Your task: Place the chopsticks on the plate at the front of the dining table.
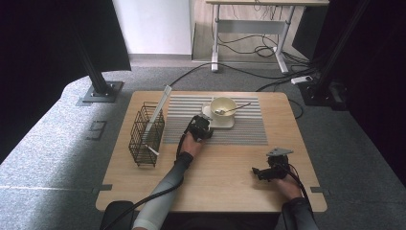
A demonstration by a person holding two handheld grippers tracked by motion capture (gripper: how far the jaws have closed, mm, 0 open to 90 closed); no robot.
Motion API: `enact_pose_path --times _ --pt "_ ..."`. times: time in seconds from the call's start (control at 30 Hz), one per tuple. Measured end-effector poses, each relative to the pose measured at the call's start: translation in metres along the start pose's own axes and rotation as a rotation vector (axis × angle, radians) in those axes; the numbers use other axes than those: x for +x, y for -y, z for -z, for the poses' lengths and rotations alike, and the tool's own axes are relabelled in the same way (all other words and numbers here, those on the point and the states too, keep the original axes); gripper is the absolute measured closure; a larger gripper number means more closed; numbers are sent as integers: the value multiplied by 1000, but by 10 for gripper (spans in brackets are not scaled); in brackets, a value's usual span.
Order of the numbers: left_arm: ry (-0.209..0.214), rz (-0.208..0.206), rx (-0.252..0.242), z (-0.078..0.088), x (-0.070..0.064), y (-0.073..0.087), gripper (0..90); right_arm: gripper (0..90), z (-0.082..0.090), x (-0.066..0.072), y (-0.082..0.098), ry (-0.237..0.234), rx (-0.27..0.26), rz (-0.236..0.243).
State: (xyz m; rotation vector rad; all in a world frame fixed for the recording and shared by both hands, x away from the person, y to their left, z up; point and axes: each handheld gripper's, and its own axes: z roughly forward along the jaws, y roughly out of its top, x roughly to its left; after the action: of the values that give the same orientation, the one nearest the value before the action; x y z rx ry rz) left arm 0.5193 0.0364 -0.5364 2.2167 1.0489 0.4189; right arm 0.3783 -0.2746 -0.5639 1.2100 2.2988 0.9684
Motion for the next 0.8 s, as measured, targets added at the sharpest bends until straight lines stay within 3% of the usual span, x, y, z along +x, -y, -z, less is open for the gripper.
enact_pose_path --times 0.6,0.8 --pt "8 -9 1 -3 -2 -2 624 0 0 0 0 0 0 0" --pt "-3 -10 -9 -1 -3 -2 559 0 0 0 0 -1 0 1"
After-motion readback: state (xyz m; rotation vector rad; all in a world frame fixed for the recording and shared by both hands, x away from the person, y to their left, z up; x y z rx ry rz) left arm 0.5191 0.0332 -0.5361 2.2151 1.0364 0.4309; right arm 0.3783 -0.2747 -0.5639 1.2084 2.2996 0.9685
